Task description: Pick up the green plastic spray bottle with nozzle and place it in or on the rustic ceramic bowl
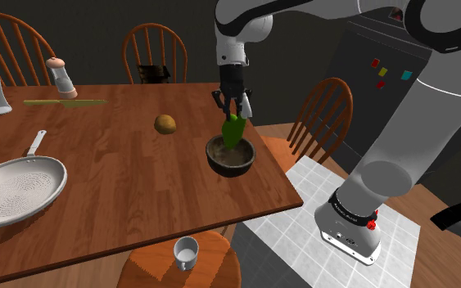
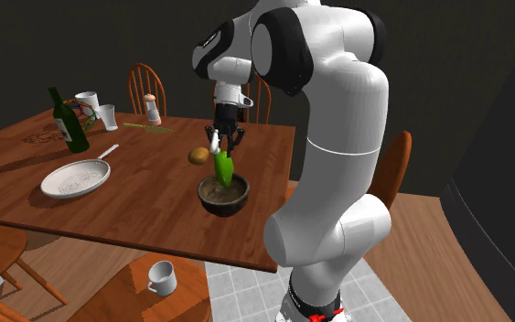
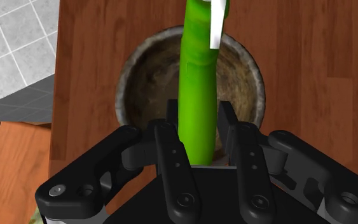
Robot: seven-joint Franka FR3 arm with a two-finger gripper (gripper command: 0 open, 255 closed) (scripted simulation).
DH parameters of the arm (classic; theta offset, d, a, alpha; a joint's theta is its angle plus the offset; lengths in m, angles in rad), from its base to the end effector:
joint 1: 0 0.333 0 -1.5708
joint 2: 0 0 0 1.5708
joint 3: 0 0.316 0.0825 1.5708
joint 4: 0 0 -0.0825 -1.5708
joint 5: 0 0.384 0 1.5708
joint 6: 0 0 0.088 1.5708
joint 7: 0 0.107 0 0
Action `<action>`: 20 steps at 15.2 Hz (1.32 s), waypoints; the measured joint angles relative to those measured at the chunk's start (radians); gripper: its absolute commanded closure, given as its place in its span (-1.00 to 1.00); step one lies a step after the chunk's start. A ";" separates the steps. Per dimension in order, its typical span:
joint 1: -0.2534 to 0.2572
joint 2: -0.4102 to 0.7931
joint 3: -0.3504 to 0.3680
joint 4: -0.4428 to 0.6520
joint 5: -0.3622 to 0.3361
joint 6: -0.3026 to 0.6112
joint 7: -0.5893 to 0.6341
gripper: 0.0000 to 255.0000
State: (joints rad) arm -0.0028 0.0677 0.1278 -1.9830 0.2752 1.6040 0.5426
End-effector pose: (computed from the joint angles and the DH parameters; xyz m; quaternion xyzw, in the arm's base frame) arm 0.5099 0.0918 0.4081 -0.9374 0.2333 0.2520 0.0575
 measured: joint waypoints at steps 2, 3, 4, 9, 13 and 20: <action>0.000 0.001 0.000 -0.002 0.000 0.003 -0.001 1.00; 0.000 0.001 0.000 -0.002 0.000 0.004 -0.001 1.00; 0.000 0.002 0.000 -0.002 0.000 0.004 -0.001 1.00; 0.000 0.002 0.000 -0.002 0.000 0.004 -0.001 -1.00; -0.001 0.008 -0.001 0.020 -0.002 -0.011 0.002 -1.00; -0.014 0.036 -0.013 0.154 -0.014 -0.119 0.008 -1.00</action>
State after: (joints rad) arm -0.0172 0.1040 0.1152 -1.8292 0.2613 1.4850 0.5510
